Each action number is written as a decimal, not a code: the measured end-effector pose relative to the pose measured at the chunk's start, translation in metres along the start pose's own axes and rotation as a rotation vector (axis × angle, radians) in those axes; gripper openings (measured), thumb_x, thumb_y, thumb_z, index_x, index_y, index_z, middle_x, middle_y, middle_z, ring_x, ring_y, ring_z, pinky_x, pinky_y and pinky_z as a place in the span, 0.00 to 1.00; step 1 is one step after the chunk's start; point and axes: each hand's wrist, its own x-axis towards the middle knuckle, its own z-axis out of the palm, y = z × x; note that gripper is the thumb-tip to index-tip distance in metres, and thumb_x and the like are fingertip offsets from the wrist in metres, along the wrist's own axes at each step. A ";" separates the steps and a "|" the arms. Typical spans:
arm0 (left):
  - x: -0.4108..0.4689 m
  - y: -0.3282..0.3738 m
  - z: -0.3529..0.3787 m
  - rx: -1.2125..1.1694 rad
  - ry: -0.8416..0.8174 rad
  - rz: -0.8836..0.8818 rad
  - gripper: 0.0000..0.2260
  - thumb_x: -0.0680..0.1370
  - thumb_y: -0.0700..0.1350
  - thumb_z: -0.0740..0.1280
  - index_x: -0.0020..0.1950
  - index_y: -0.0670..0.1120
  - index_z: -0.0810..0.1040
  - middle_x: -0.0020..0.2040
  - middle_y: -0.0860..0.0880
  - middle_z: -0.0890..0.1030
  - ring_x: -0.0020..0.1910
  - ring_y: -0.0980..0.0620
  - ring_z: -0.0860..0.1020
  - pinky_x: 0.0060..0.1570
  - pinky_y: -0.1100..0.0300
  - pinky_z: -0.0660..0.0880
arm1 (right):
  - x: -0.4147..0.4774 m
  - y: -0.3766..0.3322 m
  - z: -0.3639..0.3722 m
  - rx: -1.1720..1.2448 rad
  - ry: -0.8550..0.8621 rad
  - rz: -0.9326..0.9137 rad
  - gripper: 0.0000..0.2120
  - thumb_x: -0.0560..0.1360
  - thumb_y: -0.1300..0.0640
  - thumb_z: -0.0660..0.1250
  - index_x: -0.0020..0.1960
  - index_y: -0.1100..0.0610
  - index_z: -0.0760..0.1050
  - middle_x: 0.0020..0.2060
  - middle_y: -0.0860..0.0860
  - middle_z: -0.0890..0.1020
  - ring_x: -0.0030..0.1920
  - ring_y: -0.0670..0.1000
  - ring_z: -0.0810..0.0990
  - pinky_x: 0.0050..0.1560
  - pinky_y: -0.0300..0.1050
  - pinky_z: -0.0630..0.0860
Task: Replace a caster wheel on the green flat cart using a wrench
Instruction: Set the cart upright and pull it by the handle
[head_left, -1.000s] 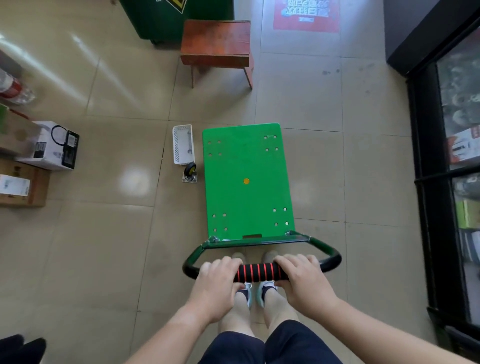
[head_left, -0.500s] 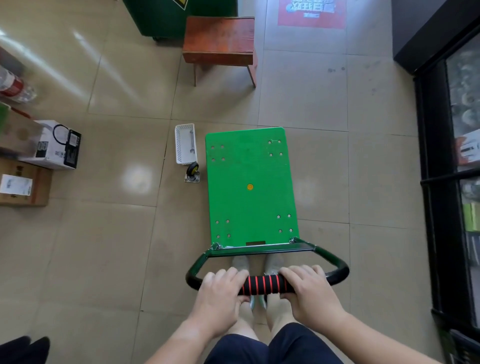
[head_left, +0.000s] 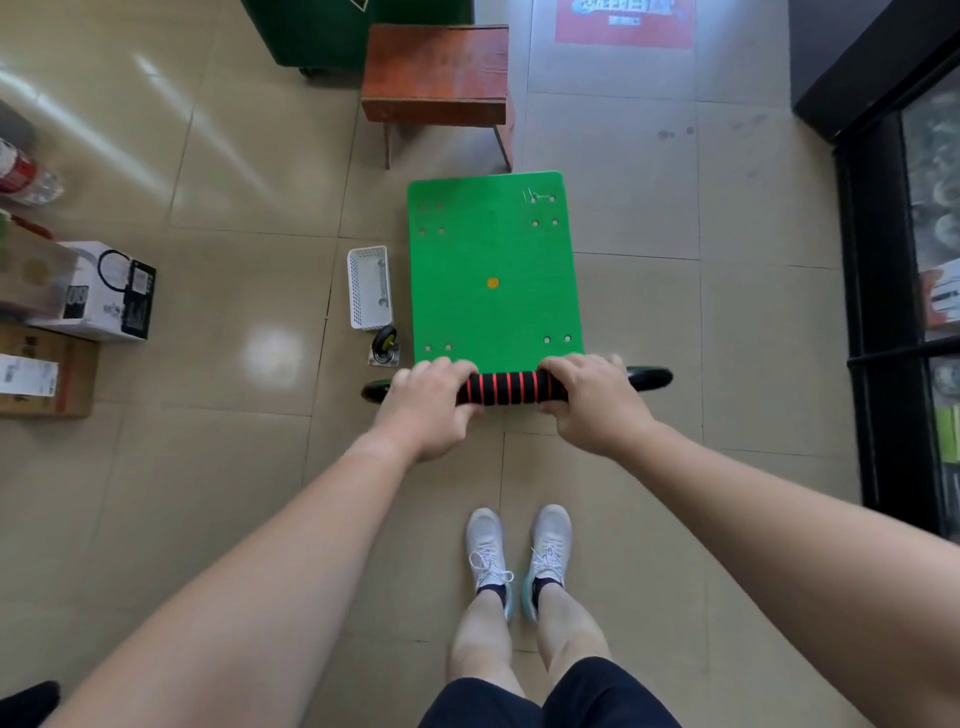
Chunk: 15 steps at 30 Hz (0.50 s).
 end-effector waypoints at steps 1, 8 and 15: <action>0.008 -0.002 -0.005 -0.007 0.010 -0.005 0.16 0.82 0.54 0.67 0.68 0.53 0.73 0.57 0.50 0.76 0.59 0.45 0.74 0.67 0.46 0.67 | 0.010 0.001 -0.005 0.008 -0.008 0.011 0.15 0.76 0.50 0.69 0.62 0.47 0.73 0.50 0.46 0.78 0.53 0.52 0.75 0.62 0.51 0.63; 0.059 -0.010 -0.028 0.013 0.103 -0.070 0.21 0.83 0.56 0.66 0.73 0.51 0.71 0.62 0.46 0.76 0.64 0.43 0.73 0.71 0.46 0.64 | 0.073 0.003 -0.029 0.007 -0.013 0.055 0.16 0.76 0.50 0.69 0.64 0.47 0.74 0.51 0.47 0.79 0.54 0.52 0.76 0.66 0.52 0.64; 0.054 -0.011 -0.022 0.018 0.115 -0.067 0.20 0.83 0.56 0.65 0.73 0.51 0.70 0.62 0.46 0.75 0.64 0.44 0.73 0.73 0.47 0.61 | 0.069 0.005 -0.026 -0.004 -0.010 0.044 0.18 0.77 0.48 0.69 0.65 0.46 0.73 0.53 0.46 0.79 0.54 0.51 0.76 0.66 0.52 0.64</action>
